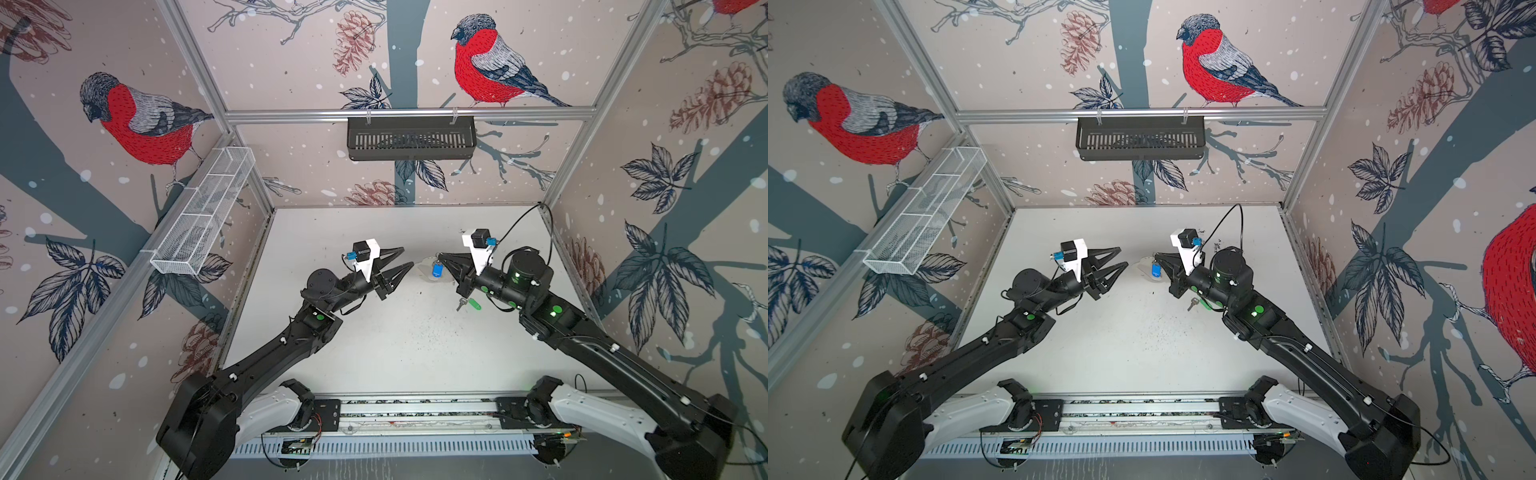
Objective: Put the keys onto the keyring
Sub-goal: 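Open the left gripper to leave the steel plate in the right gripper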
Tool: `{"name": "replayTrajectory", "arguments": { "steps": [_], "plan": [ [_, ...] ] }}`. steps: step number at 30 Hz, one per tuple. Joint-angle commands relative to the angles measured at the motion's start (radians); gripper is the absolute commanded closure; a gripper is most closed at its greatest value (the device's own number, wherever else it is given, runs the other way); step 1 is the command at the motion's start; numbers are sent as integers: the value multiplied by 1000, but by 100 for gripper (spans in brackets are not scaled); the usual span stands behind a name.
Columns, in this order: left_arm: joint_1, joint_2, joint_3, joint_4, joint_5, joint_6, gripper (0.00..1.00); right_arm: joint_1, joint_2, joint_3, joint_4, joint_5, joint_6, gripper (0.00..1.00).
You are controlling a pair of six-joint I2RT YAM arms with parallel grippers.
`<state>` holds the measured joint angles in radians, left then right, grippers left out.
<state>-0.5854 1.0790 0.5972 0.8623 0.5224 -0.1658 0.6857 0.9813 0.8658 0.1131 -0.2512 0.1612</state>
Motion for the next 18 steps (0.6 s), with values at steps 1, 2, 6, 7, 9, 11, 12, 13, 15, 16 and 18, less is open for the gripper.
{"name": "replayTrajectory", "arguments": {
  "steps": [1, 2, 6, 7, 9, 11, 12, 13, 15, 16, 18],
  "plan": [
    [0, -33, -31, -30, -47, 17, 51, -10, 14, 20, 90, 37, 52, 100],
    [-1, -44, -45, -29, -58, 13, 50, -14, 20, 25, 94, 38, 59, 100],
    [1, -50, -90, -19, -74, 1, 49, -23, 32, 36, 106, 48, 78, 100],
    [0, -47, -98, -15, -77, -1, 49, -24, 32, 38, 109, 51, 83, 100],
    [0, -33, -116, 9, -78, -9, 48, -27, 33, 41, 113, 51, 89, 100],
    [0, -19, -125, 37, -68, -20, 48, -28, 33, 41, 118, 55, 95, 100],
    [-2, -11, -128, 53, -60, -26, 47, -28, 33, 41, 121, 55, 96, 100],
    [-3, -2, -129, 68, -54, -35, 47, -28, 33, 41, 124, 55, 99, 100],
    [-10, 21, -132, 101, -41, -48, 46, -28, 33, 38, 129, 58, 103, 100],
    [-16, 30, -132, 116, -42, -50, 46, -28, 33, 39, 130, 61, 105, 100],
    [-33, 54, -127, 141, -47, -53, 46, -27, 33, 41, 135, 61, 106, 100]
  ]
}}
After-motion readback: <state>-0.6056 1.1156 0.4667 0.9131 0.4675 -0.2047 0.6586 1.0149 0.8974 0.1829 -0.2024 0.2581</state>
